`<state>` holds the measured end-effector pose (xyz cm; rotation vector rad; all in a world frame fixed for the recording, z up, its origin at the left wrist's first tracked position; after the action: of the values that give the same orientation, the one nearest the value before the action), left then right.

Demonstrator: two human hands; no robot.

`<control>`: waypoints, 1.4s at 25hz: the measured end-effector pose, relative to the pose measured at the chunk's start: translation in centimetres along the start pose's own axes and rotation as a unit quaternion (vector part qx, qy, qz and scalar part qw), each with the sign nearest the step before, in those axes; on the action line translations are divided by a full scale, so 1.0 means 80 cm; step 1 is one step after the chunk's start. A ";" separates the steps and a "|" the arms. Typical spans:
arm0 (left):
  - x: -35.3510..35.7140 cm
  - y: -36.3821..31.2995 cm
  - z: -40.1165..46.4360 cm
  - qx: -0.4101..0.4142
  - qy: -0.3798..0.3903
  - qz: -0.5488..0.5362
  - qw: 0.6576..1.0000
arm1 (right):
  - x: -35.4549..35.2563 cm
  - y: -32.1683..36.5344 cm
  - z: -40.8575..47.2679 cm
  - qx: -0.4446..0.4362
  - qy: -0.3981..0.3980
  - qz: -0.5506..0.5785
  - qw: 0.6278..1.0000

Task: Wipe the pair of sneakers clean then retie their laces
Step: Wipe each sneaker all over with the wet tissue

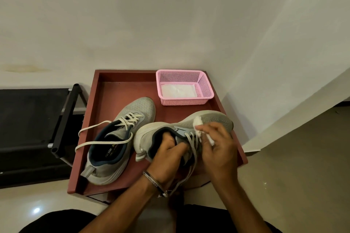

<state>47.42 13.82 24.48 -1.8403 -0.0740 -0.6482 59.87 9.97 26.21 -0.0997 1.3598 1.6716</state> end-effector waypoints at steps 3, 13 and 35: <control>0.003 -0.007 -0.004 -0.015 0.008 -0.055 0.998 | -0.016 -0.027 0.031 0.112 -0.079 -0.010 0.990; -0.002 -0.017 0.009 -0.061 -0.038 -0.193 0.979 | -0.013 -0.022 0.028 0.094 -0.028 -0.002 0.995; 0.007 -0.017 0.023 -0.122 -0.037 -0.303 0.944 | 0.024 0.004 -0.032 0.422 0.015 0.256 0.870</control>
<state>48.14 15.79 25.53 -2.0896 -0.6567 -1.0472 57.41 9.07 24.35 0.8081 2.1525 1.3085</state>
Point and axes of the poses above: each hand's wrist, its own z-axis towards the middle knuckle, its own x-axis out of the palm, y = z × x, the point moved 1 cm from there along z, towards the middle knuckle, and after that the axes turned 6 degrees about x, right-handed, at the moved point
